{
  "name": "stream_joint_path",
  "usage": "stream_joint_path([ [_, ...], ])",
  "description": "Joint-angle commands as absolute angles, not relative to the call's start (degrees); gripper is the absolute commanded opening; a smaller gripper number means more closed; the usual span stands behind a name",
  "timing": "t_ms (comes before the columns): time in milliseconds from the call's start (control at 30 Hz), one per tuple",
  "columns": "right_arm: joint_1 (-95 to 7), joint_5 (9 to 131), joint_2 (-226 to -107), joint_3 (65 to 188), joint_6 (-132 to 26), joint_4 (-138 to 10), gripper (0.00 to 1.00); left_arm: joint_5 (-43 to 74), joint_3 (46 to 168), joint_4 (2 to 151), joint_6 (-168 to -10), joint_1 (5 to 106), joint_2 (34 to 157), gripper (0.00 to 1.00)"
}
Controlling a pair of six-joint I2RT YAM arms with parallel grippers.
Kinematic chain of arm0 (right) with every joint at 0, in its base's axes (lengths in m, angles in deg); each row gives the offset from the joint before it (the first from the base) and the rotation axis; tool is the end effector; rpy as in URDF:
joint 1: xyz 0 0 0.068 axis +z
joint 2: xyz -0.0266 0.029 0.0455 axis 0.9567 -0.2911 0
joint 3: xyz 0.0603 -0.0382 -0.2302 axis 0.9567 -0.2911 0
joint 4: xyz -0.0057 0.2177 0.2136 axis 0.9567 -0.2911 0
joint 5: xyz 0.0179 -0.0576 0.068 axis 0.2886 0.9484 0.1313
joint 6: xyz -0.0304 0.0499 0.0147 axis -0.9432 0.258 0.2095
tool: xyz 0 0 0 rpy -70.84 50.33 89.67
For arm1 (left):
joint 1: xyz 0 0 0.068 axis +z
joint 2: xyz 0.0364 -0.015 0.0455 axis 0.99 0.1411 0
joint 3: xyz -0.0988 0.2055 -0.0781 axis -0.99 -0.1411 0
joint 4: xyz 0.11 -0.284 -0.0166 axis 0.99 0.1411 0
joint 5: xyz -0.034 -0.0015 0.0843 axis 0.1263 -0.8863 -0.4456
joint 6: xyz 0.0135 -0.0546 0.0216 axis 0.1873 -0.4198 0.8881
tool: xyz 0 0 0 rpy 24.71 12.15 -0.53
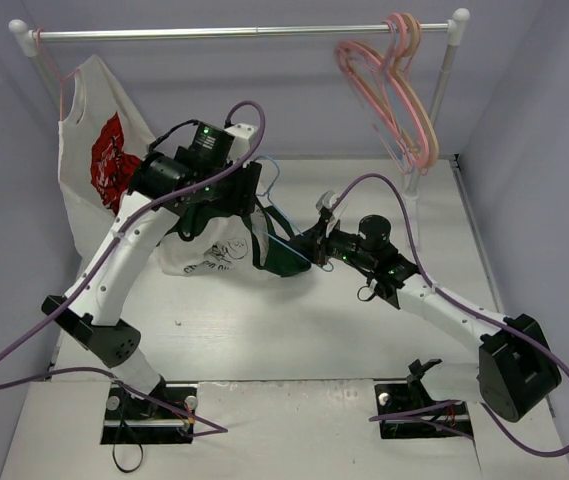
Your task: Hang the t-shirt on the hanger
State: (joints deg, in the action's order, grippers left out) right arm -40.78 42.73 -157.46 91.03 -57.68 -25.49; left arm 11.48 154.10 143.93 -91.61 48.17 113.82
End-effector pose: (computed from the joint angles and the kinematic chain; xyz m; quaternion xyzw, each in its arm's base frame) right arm 0.2717 0.2021 0.2403 -0.3830 0.5597 0.4014 0.6156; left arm 0.3010 -0.2048 0.4467 0.1656 0.8910 -0.2031 0.3708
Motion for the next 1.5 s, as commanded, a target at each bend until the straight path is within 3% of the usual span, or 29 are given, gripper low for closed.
stream_joint_path([
  [0, -41.1, 41.0, -157.2, 92.2, -57.3, -15.8, 0.00, 8.4, 154.2, 141.4, -88.9, 48.5, 108.4, 0.51],
  [167, -41.3, 40.4, -157.9, 92.1, -57.1, -15.6, 0.00, 10.6, 150.8, 139.0, -86.9, 53.0, 104.9, 0.52],
  [367, -41.4, 39.2, -157.6, 92.3, -57.0, -16.1, 0.00, 21.8, 144.5, 134.4, -80.4, 61.7, 101.8, 0.52],
  [867, -41.7, 35.3, -157.7, 95.0, -58.7, -20.7, 0.00, 32.4, 141.9, 124.8, -62.8, 62.9, 103.3, 0.53],
  [1000, -41.9, 35.1, -157.8, 95.4, -58.8, -21.0, 0.00, 37.6, 142.7, 128.2, -59.0, 63.0, 104.6, 0.58],
  [1467, -43.4, 31.9, -158.0, 96.8, -59.0, -22.7, 0.00, 45.9, 136.9, 130.5, -50.5, 64.9, 105.1, 0.58],
])
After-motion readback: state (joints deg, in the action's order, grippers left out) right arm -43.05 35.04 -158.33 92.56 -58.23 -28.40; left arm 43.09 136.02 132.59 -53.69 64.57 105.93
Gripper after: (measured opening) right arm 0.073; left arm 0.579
